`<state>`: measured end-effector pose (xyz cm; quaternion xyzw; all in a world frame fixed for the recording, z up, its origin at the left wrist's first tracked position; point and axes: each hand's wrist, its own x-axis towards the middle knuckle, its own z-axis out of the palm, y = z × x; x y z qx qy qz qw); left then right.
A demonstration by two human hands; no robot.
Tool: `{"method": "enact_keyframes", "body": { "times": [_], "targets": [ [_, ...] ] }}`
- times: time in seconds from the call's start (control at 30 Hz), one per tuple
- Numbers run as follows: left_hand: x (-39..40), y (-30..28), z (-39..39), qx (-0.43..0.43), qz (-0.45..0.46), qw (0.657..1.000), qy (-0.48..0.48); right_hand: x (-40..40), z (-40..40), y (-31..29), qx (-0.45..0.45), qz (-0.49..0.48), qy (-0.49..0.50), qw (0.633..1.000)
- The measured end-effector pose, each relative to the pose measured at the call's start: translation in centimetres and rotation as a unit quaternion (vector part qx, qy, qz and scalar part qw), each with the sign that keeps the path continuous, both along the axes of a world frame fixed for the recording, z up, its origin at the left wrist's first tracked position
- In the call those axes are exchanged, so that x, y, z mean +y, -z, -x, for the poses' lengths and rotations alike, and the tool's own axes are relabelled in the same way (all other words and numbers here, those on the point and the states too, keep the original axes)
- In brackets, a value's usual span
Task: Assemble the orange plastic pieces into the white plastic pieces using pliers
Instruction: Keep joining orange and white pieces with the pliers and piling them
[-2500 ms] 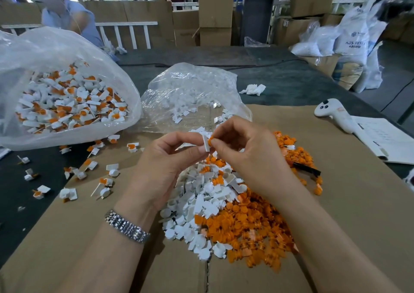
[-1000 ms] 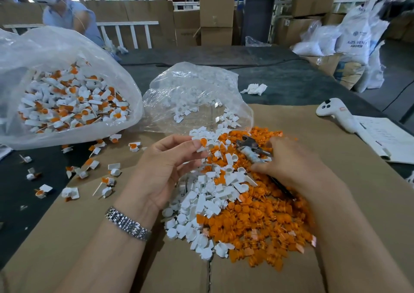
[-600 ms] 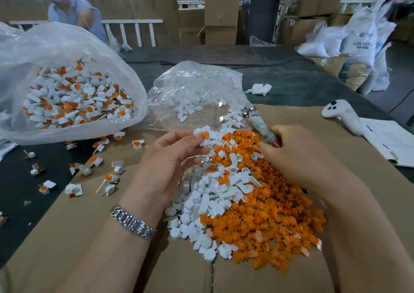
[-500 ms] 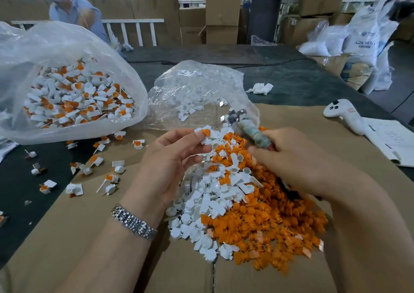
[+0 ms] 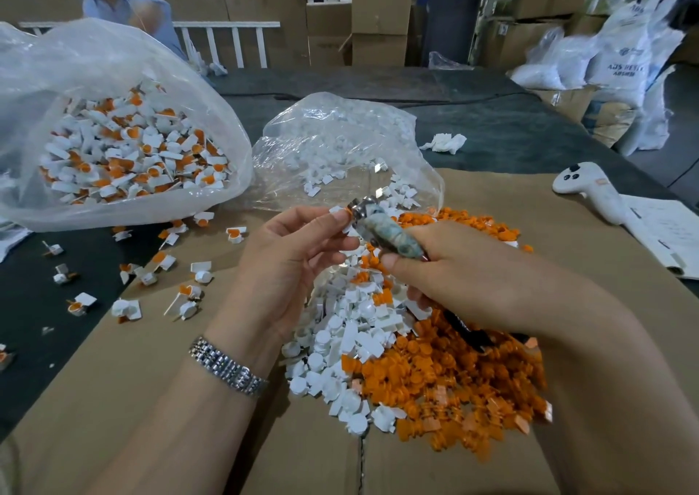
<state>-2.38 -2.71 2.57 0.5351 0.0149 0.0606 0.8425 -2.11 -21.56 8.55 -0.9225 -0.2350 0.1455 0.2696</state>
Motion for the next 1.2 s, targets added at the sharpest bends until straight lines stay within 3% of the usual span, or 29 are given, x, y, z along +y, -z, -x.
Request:
{"method": "enact_keyframes", "body": {
  "times": [0.63,0.8,0.9,1.03,1.2],
  "targets": [
    [-0.5,-0.1,0.2,0.013,0.021,0.999,-0.027,1.2,-0.3,1.9,-0.059,-0.018,0.085,0.994],
    [-0.3,-0.2,0.2,0.009,0.022,0.999,-0.027,0.0,-0.5,1.4,0.023,-0.065,0.046,0.997],
    [-0.1,-0.4,0.3,0.015,0.017,0.999,-0.032,-1.5,-1.2,1.2,-0.002,-0.078,0.075,0.994],
    [-0.1,-0.4,0.2,0.031,-0.015,0.999,-0.036,-2.8,-2.9,2.8,-0.063,-0.008,0.162,0.985],
    [0.2,0.0,0.0,0.027,-0.040,0.998,-0.043,-3.1,-4.3,5.6,-0.078,0.183,0.246,0.949]
  ]
}}
